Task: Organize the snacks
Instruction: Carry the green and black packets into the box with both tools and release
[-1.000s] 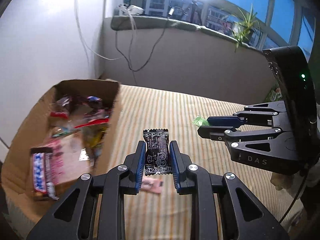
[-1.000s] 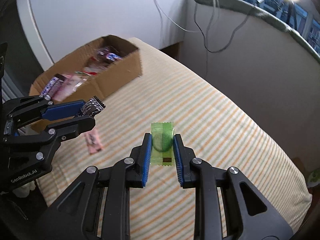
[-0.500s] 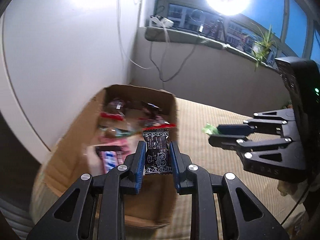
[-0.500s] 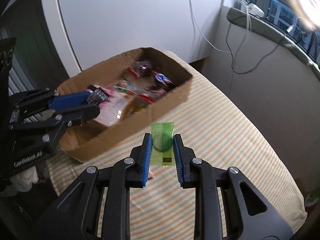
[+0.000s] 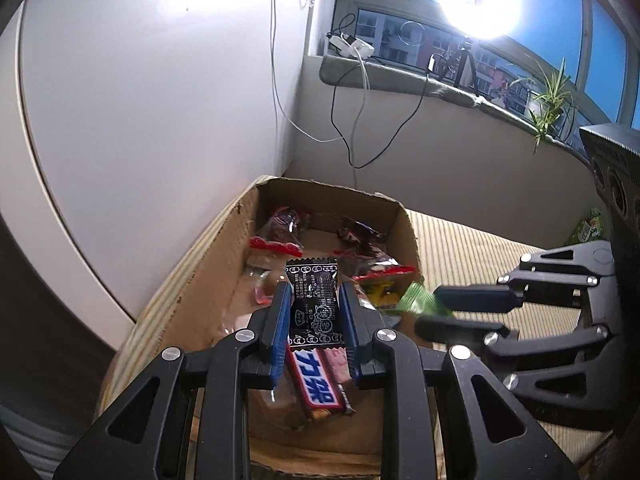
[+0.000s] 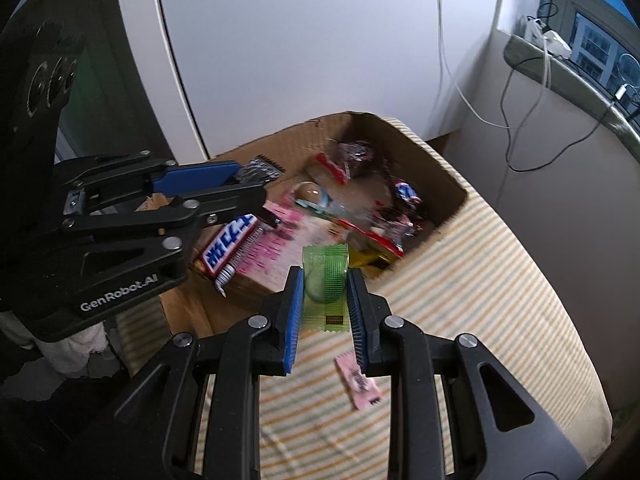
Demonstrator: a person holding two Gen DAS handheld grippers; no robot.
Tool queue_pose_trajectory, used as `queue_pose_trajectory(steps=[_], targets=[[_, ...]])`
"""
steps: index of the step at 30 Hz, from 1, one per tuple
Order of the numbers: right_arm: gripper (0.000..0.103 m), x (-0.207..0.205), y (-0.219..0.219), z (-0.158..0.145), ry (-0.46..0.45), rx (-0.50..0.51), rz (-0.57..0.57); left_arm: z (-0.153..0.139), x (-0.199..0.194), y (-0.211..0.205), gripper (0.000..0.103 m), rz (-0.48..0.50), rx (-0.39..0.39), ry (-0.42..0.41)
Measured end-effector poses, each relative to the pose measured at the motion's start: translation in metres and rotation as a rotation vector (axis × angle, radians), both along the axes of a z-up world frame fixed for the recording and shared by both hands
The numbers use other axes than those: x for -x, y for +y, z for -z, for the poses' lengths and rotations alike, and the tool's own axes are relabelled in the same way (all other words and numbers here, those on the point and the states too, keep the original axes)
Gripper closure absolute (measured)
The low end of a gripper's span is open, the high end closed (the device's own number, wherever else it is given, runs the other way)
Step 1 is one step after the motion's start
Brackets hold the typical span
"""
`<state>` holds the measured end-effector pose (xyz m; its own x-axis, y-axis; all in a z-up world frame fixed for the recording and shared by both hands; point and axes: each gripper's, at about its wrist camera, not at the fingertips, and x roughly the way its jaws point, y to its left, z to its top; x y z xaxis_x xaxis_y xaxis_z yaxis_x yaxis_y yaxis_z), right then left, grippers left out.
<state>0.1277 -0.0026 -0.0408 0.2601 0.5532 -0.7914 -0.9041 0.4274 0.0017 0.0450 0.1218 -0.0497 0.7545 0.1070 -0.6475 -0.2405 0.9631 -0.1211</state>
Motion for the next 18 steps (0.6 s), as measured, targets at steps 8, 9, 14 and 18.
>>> queue_pose_trajectory(steps=[8, 9, 14, 18], targets=[[0.08, 0.002, 0.014, 0.004, 0.012, 0.008, -0.018, -0.002, 0.001, 0.012, 0.08, -0.014, 0.004, -0.008], [0.08, 0.002, 0.015, 0.004, 0.013, 0.01, -0.02, -0.002, 0.002, 0.012, 0.08, -0.014, 0.003, -0.009], [0.08, 0.003, 0.016, 0.005, 0.007, 0.012, -0.033, -0.004, 0.002, 0.014, 0.08, -0.016, -0.001, -0.014], [0.073, 0.004, 0.015, 0.002, -0.015, 0.011, -0.03, -0.005, 0.003, 0.015, 0.08, -0.024, -0.004, -0.016]])
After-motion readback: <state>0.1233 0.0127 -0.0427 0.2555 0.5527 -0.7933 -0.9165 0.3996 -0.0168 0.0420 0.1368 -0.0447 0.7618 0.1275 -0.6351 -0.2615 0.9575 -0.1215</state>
